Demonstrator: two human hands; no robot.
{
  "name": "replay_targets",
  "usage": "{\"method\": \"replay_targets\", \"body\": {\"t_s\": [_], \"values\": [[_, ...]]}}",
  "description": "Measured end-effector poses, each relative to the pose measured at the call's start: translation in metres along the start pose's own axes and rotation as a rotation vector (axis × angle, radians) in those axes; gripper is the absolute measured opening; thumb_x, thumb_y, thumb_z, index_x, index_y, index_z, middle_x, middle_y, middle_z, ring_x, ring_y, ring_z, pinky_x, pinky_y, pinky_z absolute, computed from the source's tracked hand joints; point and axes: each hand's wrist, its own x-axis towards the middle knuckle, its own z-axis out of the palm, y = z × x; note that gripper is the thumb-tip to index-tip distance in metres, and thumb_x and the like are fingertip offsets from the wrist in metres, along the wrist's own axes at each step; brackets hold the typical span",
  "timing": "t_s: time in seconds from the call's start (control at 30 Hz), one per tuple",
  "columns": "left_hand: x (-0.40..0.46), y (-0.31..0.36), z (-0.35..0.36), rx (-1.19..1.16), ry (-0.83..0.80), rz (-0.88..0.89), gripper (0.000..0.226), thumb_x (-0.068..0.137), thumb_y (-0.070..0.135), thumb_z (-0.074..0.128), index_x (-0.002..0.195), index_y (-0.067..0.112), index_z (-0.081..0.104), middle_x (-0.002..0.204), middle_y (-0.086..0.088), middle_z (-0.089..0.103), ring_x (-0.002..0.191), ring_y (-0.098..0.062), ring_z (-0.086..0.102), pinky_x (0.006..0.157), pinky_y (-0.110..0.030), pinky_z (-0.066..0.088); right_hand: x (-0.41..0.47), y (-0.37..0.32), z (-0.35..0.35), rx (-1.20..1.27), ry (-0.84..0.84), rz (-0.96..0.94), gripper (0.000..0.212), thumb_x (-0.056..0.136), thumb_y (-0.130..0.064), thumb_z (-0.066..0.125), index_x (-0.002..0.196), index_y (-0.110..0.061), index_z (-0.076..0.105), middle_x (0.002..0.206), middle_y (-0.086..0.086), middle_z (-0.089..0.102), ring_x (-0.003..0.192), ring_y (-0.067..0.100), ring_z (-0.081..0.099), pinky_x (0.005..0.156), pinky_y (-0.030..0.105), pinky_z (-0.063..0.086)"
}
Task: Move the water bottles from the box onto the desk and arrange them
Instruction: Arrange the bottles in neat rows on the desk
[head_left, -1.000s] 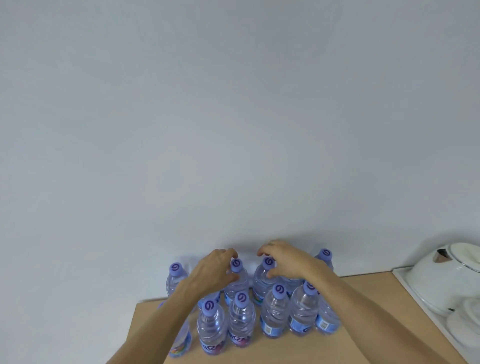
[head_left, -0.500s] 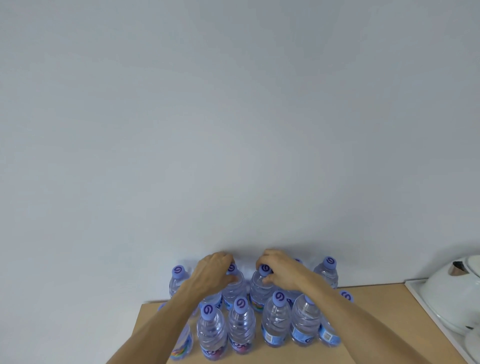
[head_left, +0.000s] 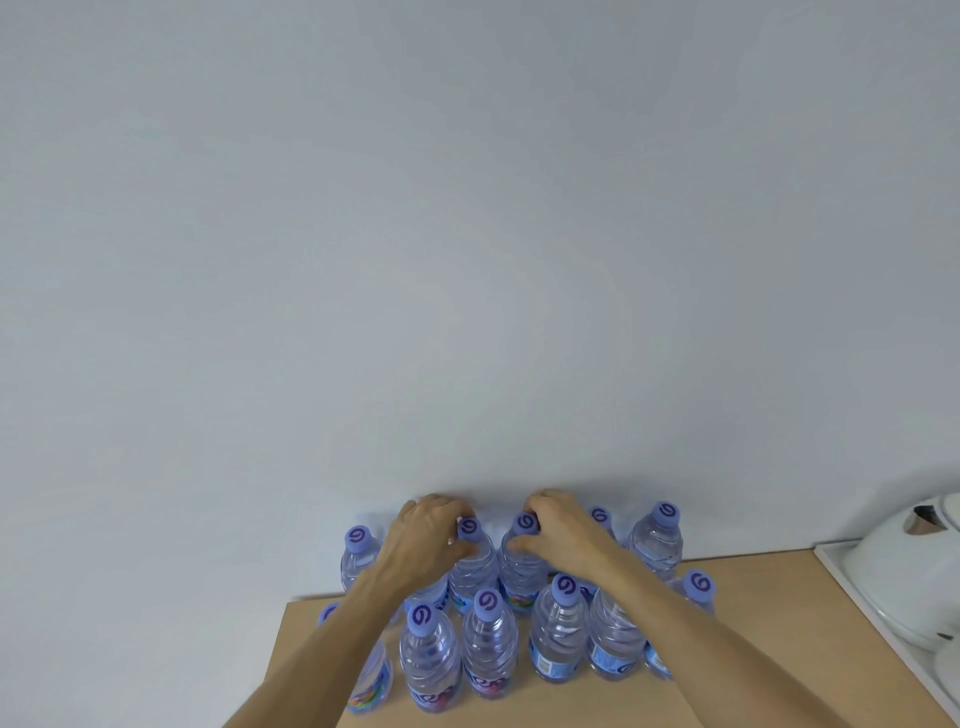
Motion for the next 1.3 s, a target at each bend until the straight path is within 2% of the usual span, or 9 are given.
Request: {"method": "replay_targets", "body": {"t_s": [0.17, 0.27, 0.33, 0.4, 0.53, 0.63, 0.97, 1.13, 1.3], "values": [[0.000, 0.004, 0.004, 0.016, 0.045, -0.050, 0.034, 0.082, 0.044, 0.066, 0.103, 0.018, 0.064, 0.100, 0.005, 0.065, 0.101, -0.016, 0.055, 0.088, -0.025, 0.035, 0.004, 0.003, -0.012, 0.044, -0.099, -0.129, 0.035, 0.085, -0.029, 0.073, 0.114, -0.010, 0.063, 0.111, 0.001, 0.056, 0.101, 0.015, 0.053, 0.088, 0.026, 0.044], [0.001, 0.004, 0.006, 0.014, 0.042, -0.063, 0.035, 0.083, 0.046, 0.066, 0.103, 0.018, 0.063, 0.099, 0.005, 0.065, 0.101, -0.017, 0.056, 0.088, -0.025, 0.035, 0.003, 0.005, -0.017, 0.058, -0.134, -0.143, 0.041, 0.089, -0.021, 0.069, 0.129, -0.017, 0.059, 0.124, -0.003, 0.056, 0.103, 0.008, 0.051, 0.087, 0.019, 0.040], [0.001, 0.003, 0.005, 0.022, 0.025, -0.070, 0.035, 0.082, 0.047, 0.066, 0.103, 0.019, 0.062, 0.099, 0.006, 0.065, 0.101, -0.016, 0.056, 0.090, -0.025, 0.036, 0.003, 0.006, -0.018, 0.072, -0.118, -0.092, 0.051, 0.086, -0.028, 0.073, 0.132, -0.018, 0.055, 0.128, -0.004, 0.056, 0.105, 0.009, 0.052, 0.086, 0.019, 0.039], [0.001, 0.003, 0.004, 0.031, 0.012, -0.072, 0.036, 0.082, 0.048, 0.066, 0.105, 0.020, 0.062, 0.101, 0.007, 0.065, 0.102, -0.015, 0.056, 0.092, -0.026, 0.036, 0.003, 0.004, -0.016, 0.067, -0.101, -0.039, 0.055, 0.081, -0.036, 0.076, 0.128, -0.016, 0.057, 0.122, -0.003, 0.057, 0.108, 0.013, 0.055, 0.085, 0.021, 0.043], [0.002, 0.004, 0.004, 0.037, 0.005, -0.088, 0.036, 0.083, 0.047, 0.065, 0.108, 0.021, 0.062, 0.103, 0.007, 0.066, 0.103, -0.015, 0.056, 0.093, -0.027, 0.036, 0.005, -0.001, -0.011, 0.026, -0.055, -0.061, 0.032, 0.083, -0.032, 0.074, 0.106, -0.012, 0.064, 0.102, 0.000, 0.061, 0.092, 0.017, 0.057, 0.078, 0.027, 0.049], [0.002, 0.004, 0.004, 0.036, 0.000, -0.098, 0.036, 0.083, 0.047, 0.065, 0.107, 0.021, 0.062, 0.104, 0.006, 0.066, 0.103, -0.016, 0.056, 0.092, -0.026, 0.036, 0.006, -0.001, -0.009, 0.032, -0.058, -0.090, 0.035, 0.086, -0.029, 0.072, 0.114, -0.011, 0.063, 0.110, 0.001, 0.060, 0.098, 0.016, 0.056, 0.086, 0.027, 0.047], [0.003, 0.006, 0.002, 0.051, -0.033, -0.089, 0.032, 0.085, 0.045, 0.064, 0.106, 0.022, 0.059, 0.103, 0.008, 0.063, 0.105, -0.016, 0.054, 0.089, -0.029, 0.036, 0.004, 0.000, -0.007, 0.033, -0.026, -0.080, 0.037, 0.087, -0.030, 0.071, 0.117, -0.010, 0.062, 0.115, 0.003, 0.059, 0.105, 0.019, 0.055, 0.086, 0.025, 0.045], [0.004, 0.015, -0.001, 0.050, -0.015, -0.112, 0.046, 0.082, 0.052, 0.065, 0.117, 0.025, 0.056, 0.112, 0.009, 0.061, 0.113, -0.015, 0.051, 0.091, -0.029, 0.037, -0.001, 0.009, -0.033, 0.082, -0.138, -0.058, 0.058, 0.081, -0.042, 0.076, 0.129, -0.016, 0.055, 0.116, 0.001, 0.061, 0.096, 0.014, 0.058, 0.083, 0.028, 0.048], [0.012, 0.047, -0.002, -0.092, 0.099, -0.049, 0.039, 0.086, 0.049, 0.066, 0.113, 0.024, 0.058, 0.097, 0.009, 0.060, 0.100, -0.014, 0.052, 0.080, -0.022, 0.038, -0.016, 0.040, -0.076, 0.158, -0.028, -0.087, 0.024, 0.095, -0.027, 0.062, 0.116, -0.017, 0.065, 0.102, -0.003, 0.067, 0.092, 0.007, 0.064, 0.084, 0.022, 0.052]]}}
